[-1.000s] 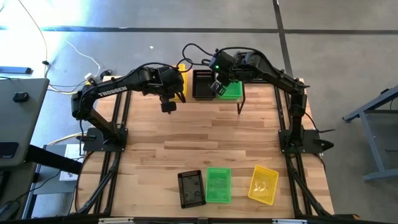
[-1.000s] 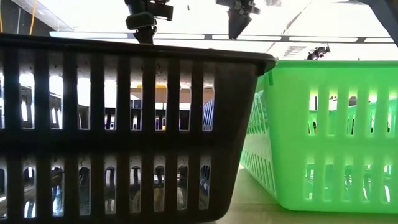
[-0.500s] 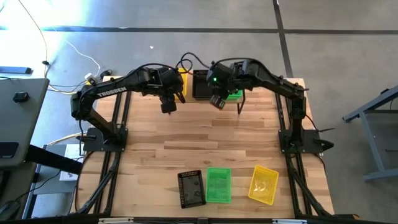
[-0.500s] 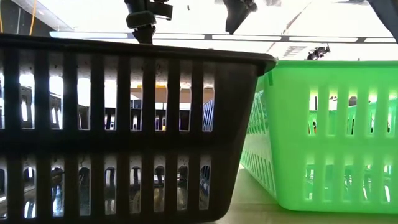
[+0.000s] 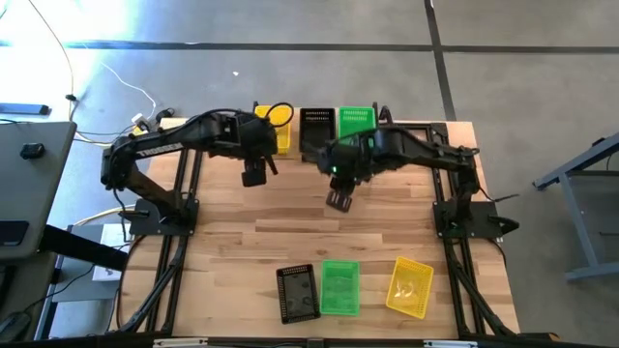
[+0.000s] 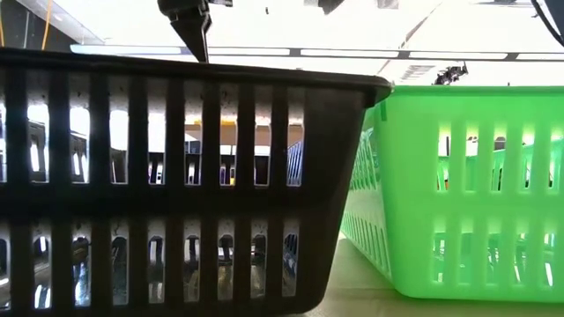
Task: Stack baskets on shelf by color
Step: Stack the green bin on the other stacked green bins on the shelf
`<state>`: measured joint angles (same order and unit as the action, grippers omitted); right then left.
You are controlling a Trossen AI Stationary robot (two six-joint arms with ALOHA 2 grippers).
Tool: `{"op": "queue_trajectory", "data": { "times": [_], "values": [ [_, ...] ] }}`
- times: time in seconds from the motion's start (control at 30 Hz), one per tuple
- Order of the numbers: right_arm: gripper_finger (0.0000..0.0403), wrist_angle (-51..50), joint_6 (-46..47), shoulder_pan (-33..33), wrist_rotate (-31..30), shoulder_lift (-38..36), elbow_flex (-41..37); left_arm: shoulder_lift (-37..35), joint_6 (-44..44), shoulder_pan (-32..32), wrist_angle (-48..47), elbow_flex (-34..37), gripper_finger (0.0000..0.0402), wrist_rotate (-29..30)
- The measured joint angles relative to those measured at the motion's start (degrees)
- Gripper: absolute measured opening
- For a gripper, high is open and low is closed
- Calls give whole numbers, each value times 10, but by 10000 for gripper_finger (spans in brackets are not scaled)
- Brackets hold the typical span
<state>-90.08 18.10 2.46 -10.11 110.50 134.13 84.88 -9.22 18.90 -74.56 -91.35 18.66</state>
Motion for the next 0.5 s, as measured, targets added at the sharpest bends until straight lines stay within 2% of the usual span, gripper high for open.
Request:
{"op": "queue_trajectory", "data": {
  "times": [0.3, 0.5],
  "values": [
    [99, 0, 65, 102, 2, 3, 0, -49, 102, -61, -7, 0, 161, -53],
    [99, 0, 108, 163, 13, 3, 0, -74, 172, -108, -8, 0, 161, -47]
  ]
}}
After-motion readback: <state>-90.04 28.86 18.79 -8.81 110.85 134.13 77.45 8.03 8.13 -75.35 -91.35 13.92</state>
